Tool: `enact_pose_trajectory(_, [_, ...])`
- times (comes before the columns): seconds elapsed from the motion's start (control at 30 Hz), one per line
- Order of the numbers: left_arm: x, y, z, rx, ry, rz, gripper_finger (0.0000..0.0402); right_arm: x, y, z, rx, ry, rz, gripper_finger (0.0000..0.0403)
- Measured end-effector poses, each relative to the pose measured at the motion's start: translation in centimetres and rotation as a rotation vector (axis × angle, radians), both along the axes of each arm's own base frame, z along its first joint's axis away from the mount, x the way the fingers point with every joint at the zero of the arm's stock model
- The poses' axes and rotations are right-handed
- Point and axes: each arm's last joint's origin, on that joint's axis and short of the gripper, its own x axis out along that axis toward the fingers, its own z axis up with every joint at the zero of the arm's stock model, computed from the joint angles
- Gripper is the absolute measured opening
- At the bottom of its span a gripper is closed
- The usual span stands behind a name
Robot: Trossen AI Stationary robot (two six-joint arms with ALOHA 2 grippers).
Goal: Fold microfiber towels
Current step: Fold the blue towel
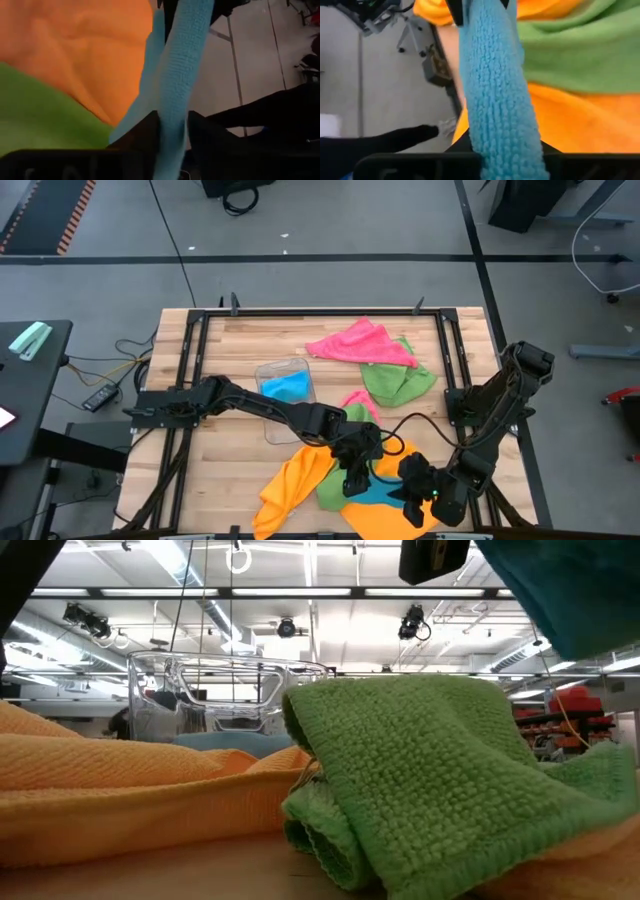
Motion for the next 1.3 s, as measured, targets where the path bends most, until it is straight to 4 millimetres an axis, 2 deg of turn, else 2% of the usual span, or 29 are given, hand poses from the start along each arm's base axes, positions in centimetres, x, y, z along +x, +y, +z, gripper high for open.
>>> enact_pose_trajectory(0.2, [-1.0, 0.2, 0.8, 0.010, 0.048, -0.012, 0.0170, 0.0, 0.4, -0.5, 0.095, -0.011, 0.021, 0.0030])
enact_pose_trajectory(0.37, [-1.7, -0.3, 1.4, 0.048, 0.042, -0.033, 0.0184, 0.1, 0.6, -1.2, 0.162, -0.047, 0.024, 0.0029])
enact_pose_trajectory(0.67, [-2.3, -1.3, 1.2, 0.076, 0.065, -0.046, 0.0168, -0.2, 0.1, -3.8, 0.367, -0.128, 0.015, 0.0029])
enact_pose_trajectory(1.07, [-2.2, -1.1, 1.2, 0.074, 0.058, -0.041, 0.0149, -1.9, -2.5, -8.5, 0.345, 0.062, -0.028, 0.0029])
enact_pose_trajectory(1.3, [-2.2, -1.3, 1.3, 0.073, 0.055, -0.043, 0.0140, -2.4, -3.2, -9.4, 0.310, 0.150, -0.072, 0.0058])
